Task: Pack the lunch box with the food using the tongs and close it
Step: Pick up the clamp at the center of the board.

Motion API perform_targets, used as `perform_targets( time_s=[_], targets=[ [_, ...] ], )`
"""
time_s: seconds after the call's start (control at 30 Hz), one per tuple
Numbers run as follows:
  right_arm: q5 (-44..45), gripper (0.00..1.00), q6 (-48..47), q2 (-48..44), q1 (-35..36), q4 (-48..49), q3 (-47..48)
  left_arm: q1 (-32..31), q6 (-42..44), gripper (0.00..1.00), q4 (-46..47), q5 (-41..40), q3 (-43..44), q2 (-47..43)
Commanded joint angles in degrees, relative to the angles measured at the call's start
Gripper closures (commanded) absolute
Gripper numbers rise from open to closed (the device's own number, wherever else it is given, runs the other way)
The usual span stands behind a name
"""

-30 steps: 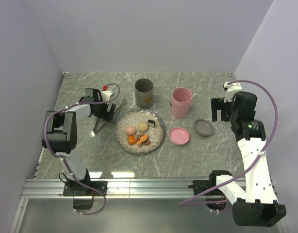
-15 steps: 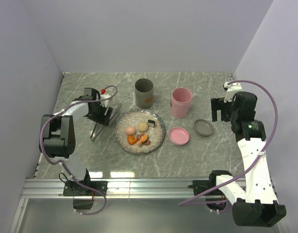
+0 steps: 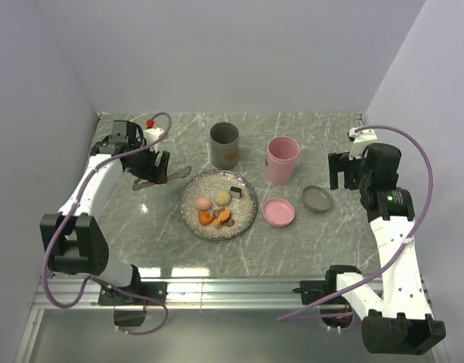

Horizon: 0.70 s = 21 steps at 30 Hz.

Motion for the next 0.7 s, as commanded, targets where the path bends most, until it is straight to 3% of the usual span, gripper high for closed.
perform_targets(
  time_s=[0.0, 0.33, 0.53, 0.67],
  targets=[
    [-0.38, 0.00, 0.18, -1.29, -0.07, 0.58, 1.70, 0.00, 0.18, 0.19, -4.73, 5.79, 2.65, -5.08],
    [-3.35, 0.00, 0.53, -1.56, -0.07, 0.06, 2.49, 0.00, 4.74, 0.24, -11.58, 16.06, 2.21, -13.26],
    [-24.67, 0.00, 0.09, -3.58, 1.85, 0.76, 4.60, -0.44, 6.86, 0.26, -15.62, 21.95, 3.35, -15.55],
    [-27.10, 0.00, -0.17, 2.12, 9.31, 1.20, 11.36, -1.14, 5.90, 0.27, -17.56, 25.30, 4.32, -16.69]
  ],
)
